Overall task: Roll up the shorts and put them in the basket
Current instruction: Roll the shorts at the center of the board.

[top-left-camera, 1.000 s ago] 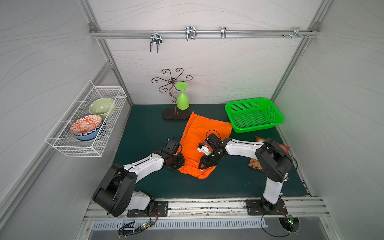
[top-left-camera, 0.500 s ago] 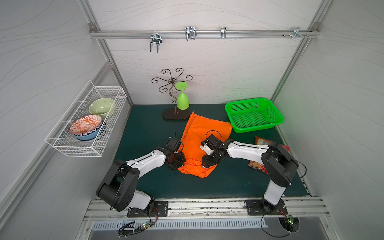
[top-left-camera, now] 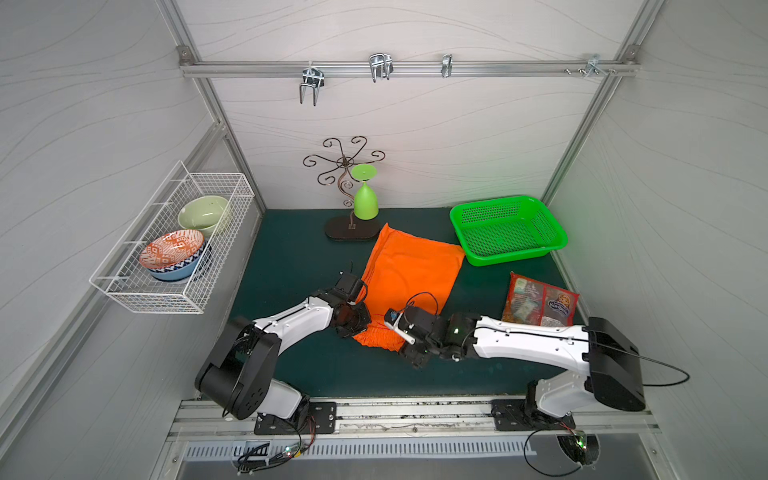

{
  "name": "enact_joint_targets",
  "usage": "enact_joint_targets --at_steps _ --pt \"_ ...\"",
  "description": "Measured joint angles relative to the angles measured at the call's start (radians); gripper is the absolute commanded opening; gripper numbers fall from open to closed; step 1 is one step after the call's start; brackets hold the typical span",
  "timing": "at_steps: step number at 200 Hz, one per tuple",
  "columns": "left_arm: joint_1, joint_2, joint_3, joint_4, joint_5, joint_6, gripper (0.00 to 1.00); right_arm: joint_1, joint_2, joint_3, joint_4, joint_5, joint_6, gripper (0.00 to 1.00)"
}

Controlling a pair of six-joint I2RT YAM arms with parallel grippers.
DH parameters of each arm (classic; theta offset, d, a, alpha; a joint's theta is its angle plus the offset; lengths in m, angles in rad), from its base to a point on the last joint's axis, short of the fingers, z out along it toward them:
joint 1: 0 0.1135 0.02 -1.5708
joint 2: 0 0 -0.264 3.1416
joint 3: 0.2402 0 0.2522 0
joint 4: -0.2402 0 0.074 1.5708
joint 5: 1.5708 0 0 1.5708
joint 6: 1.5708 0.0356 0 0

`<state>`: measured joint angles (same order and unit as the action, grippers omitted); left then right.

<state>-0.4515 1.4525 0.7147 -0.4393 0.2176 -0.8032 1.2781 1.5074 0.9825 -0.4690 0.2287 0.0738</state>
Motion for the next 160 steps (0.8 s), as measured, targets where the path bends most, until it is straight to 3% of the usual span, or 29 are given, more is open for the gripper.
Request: enact_joint_targets --at_steps 68,119,160 --pt "0.001 0.004 0.004 -0.005 0.002 0.005 0.01 0.137 0.176 0.0 0.132 0.163 -0.317 0.74" --pt "0.005 0.006 0.004 -0.005 0.009 0.004 0.01 0.145 0.197 -0.003 0.272 0.254 -0.48 0.74" --pt "0.006 0.009 0.005 -0.005 0.014 0.003 0.01 0.123 0.243 -0.005 0.322 0.243 -0.538 0.73"
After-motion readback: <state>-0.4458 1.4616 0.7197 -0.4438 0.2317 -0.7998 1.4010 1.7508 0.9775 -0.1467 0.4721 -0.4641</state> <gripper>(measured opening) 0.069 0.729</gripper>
